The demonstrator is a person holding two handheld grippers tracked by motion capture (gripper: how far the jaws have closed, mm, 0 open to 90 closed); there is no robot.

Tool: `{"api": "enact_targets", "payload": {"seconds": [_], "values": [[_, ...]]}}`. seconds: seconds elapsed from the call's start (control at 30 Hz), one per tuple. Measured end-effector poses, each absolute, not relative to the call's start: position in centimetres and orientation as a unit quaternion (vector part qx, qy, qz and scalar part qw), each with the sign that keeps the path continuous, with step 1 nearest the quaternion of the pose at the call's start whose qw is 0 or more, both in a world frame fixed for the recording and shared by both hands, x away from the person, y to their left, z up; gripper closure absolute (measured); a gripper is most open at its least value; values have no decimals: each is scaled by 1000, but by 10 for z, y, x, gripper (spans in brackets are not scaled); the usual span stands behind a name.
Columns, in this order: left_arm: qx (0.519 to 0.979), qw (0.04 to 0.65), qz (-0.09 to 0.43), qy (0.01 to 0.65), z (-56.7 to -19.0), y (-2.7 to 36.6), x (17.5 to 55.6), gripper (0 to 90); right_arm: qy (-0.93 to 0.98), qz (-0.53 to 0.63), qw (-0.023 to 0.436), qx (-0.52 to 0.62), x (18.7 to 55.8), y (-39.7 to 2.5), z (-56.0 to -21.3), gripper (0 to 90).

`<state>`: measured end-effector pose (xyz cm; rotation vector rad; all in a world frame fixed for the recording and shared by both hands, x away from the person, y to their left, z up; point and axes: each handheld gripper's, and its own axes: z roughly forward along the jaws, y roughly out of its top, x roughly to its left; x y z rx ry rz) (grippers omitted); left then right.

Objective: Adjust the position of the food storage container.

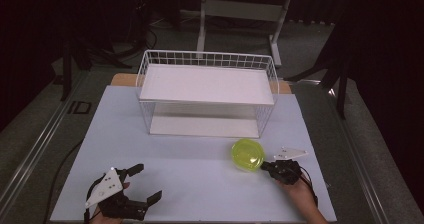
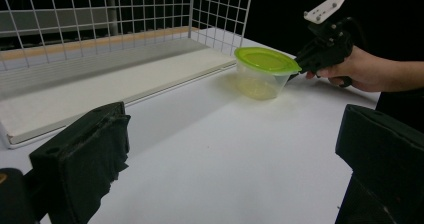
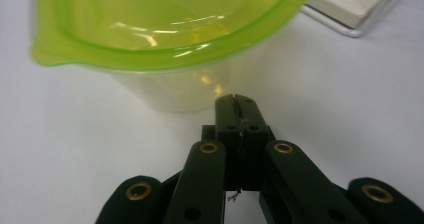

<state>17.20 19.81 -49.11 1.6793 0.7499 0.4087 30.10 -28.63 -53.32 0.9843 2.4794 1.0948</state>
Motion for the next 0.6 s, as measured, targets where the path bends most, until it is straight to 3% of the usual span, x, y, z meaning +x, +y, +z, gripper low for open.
{"api": "enact_targets", "payload": {"seconds": [0.37, 0.6], "values": [[721, 589, 174, 322, -491, 198, 172, 16, 844, 375, 148, 355, 321, -283, -525, 900], [720, 589, 174, 321, -491, 199, 173, 16, 846, 382, 122, 352, 314, -273, -530, 900]]}}
